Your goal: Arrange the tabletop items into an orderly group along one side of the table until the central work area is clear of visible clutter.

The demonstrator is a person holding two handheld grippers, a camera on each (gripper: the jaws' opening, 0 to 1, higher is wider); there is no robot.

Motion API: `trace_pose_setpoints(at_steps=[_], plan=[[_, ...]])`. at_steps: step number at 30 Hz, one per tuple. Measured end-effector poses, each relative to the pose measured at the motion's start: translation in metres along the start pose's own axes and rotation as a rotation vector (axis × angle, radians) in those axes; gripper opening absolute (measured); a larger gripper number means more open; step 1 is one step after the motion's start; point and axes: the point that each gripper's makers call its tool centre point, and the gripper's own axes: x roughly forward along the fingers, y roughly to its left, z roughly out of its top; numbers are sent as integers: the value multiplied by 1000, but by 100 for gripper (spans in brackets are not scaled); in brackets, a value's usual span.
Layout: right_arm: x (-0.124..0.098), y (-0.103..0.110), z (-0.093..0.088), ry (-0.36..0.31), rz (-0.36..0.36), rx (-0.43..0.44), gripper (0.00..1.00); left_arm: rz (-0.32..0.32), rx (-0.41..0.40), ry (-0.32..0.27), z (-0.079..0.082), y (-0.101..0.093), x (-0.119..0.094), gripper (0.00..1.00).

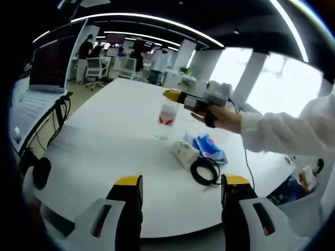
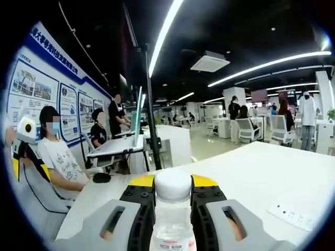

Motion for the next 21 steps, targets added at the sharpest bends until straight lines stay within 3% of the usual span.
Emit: trace_pose_setpoints(at_steps=[8, 14, 21], plan=[[-2, 27, -7, 11, 86, -19, 21, -4, -16, 4, -1, 0, 1, 56], [-1, 18, -16, 16, 110, -10, 21, 1, -24, 5, -2, 1, 1, 56], [0, 25, -22, 8, 148, -12, 21, -4, -30, 13, -3, 1, 3, 55]])
